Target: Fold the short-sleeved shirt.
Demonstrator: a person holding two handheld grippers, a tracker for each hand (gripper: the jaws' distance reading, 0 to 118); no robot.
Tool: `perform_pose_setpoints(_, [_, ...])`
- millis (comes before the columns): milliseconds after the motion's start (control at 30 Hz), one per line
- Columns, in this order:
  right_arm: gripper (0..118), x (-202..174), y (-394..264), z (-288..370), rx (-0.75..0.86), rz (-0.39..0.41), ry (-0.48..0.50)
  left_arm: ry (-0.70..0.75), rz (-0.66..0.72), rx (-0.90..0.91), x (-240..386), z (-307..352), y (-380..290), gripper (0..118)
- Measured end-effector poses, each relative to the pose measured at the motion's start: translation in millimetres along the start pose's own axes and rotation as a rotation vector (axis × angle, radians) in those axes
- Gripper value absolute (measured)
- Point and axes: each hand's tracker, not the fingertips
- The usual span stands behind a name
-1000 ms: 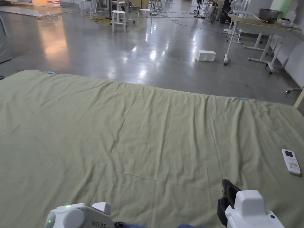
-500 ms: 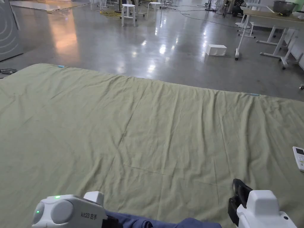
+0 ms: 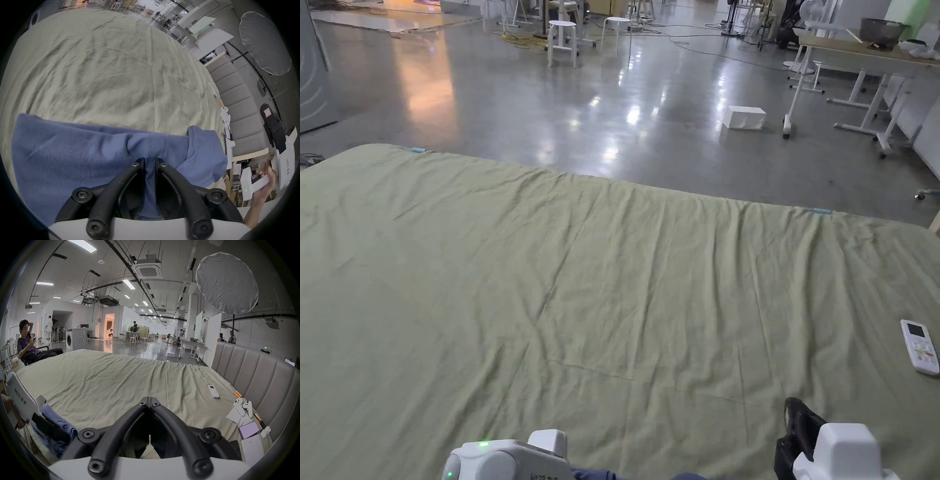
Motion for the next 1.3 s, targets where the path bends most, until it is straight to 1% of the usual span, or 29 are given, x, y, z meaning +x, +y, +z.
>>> perform_pose_setpoints(133, [0, 0.3, -1.8, -1.8, -0.01, -0.001, -0.002, 0.015, -0.033, -0.004, 2.9, -0.4, -1.0, 13])
perform_pose_setpoints(267, [0, -1.7, -1.5, -0.2, -0.012, -0.005, 0.001, 0.0, -0.076, -0.012, 4.2, 20.0, -8.6, 15])
perform_pose_setpoints(300, [0, -2.1, -1.6, 0.1, -0.012, -0.001, 0.002, -0.013, -0.083, -0.015, 2.2, 27.9, -10.1, 21])
perform_pose_setpoints(333, [0, -2.1, -1.2, 0.4, -0.011, 0.002, 0.003, -0.026, -0.078, -0.012, -1.7, 35.9, -10.8, 34])
perform_pose_setpoints(367, [0, -1.9, -0.9, 0.3, -0.01, 0.001, 0.006, -0.047, -0.063, -0.001, -7.9, 47.6, -11.2, 56])
perform_pose_setpoints(400, [0, -1.8, -0.2, 0.0, -0.01, 0.001, 0.005, -0.064, -0.048, 0.019, -14.6, 59.7, -11.7, 74])
perform_pose_setpoints(433, [0, -1.5, 0.2, -0.4, -0.009, 0.002, 0.002, -0.068, -0.032, 0.044, -21.3, 69.4, -11.7, 79])
perform_pose_setpoints(533, [0, -0.3, 2.8, -1.1, -0.001, -0.007, -0.001, -0.028, 0.035, 0.14, -53.2, 103.3, -7.4, 82])
perform_pose_setpoints(600, [0, -0.4, 4.7, -0.9, 0.014, -0.012, -0.01, 0.015, 0.071, 0.183, -80.6, 120.0, -2.8, 83])
perform_pose_setpoints(667, [0, -0.3, 7.4, -0.7, 0.027, -0.02, -0.018, 0.062, 0.115, 0.188, -103.4, 127.7, -0.9, 84])
perform_pose_setpoints(733, [0, -0.8, 9.6, 0.2, 0.045, -0.027, -0.037, 0.061, 0.129, 0.184, -123.9, 127.0, 0.0, 86])
perform_pose_setpoints(767, [0, -0.6, 11.1, 0.5, 0.057, -0.027, -0.042, 0.038, 0.133, 0.175, -134.5, 124.7, -0.1, 87])
perform_pose_setpoints(800, [0, 0.0, 11.4, -0.4, 0.046, -0.051, -0.041, 0.017, 0.14, 0.153, -143.0, 120.5, -0.7, 88])
perform_pose_setpoints(833, [0, 0.1, 12.6, -0.8, 0.046, -0.052, -0.044, -0.015, 0.142, 0.129, -149.0, 115.2, -1.6, 88])
perform_pose_setpoints(900, [0, 0.6, 12.6, -1.3, 0.034, -0.09, -0.045, -0.072, 0.178, 0.07, -163.8, 99.0, -4.0, 88])
perform_pose_setpoints(967, [0, -0.2, 12.5, -1.4, 0.038, -0.083, -0.049, -0.116, 0.211, 0.057, -173.6, 87.1, -7.5, 88])
perform_pose_setpoints(1000, [0, -1.0, 12.3, -1.7, 0.033, -0.077, -0.051, -0.148, 0.199, 0.1, -176.5, 85.7, -7.8, 89])
perform_pose_setpoints(1067, [0, -1.3, 11.6, -1.7, 0.027, -0.084, -0.043, -0.234, 0.212, 0.127, -181.7, 85.2, -6.7, 88])
perform_pose_setpoints(1100, [0, -1.6, 10.0, -2.0, 0.011, -0.113, -0.032, -0.291, 0.235, 0.111, -183.8, 81.8, -6.9, 88])
perform_pose_setpoints(1167, [0, -3.0, 9.0, -2.0, 0.007, -0.114, -0.033, -0.39, 0.272, 0.07, -184.6, 73.4, -9.2, 87])
perform_pose_setpoints(1233, [0, -5.7, 7.0, -1.8, 0.004, -0.109, -0.034, -0.407, 0.266, 0.055, -183.0, 64.3, -11.1, 79])
perform_pose_setpoints(1267, [0, -6.0, 6.7, -1.4, 0.002, -0.111, -0.033, -0.398, 0.256, 0.06, -181.6, 60.9, -11.4, 70])
perform_pose_setpoints(1300, [0, -5.9, 6.7, -1.3, 0.001, -0.118, -0.03, -0.393, 0.254, 0.069, -180.7, 59.1, -11.8, 50])
